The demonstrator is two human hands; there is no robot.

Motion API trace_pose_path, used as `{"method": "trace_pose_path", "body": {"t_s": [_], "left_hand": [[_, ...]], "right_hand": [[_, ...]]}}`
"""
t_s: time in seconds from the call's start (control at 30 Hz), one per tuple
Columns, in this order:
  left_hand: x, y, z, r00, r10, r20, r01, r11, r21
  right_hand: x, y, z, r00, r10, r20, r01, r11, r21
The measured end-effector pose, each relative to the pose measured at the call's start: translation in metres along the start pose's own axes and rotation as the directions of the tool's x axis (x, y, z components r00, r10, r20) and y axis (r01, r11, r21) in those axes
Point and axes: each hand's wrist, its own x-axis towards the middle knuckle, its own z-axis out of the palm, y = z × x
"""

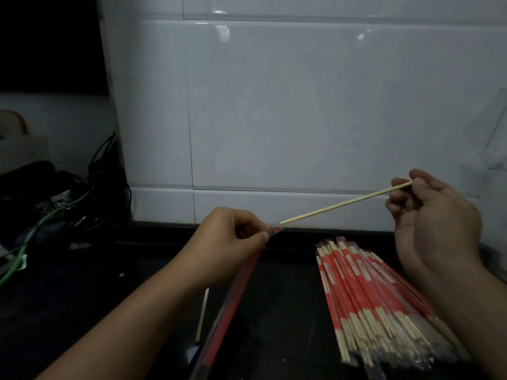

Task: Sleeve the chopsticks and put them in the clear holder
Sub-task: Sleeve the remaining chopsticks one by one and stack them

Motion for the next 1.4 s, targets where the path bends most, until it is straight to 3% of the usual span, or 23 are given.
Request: {"method": "trace_pose_path", "body": {"t_s": [0.3,1.07,1.4], "left_hand": [[-0.0017,0.0031,0.0006,0.998,-0.063,-0.013,0.063,0.996,-0.056],[-0.0010,-0.0003,0.0009,0.997,-0.062,0.036,0.068,0.976,-0.206],[0.0007,0.0010,-0.0035,0.999,-0.025,0.020,0.027,0.995,-0.100]], "right_hand": [[-0.0005,0.0025,0.0001,0.999,0.024,0.027,-0.024,1.000,0.007],[-0.0020,0.0054,0.0022,0.997,-0.007,0.071,0.007,1.000,0.003],[0.0039,0.0008,-0.0021,0.999,-0.037,0.003,0.037,0.999,-0.005]]}}
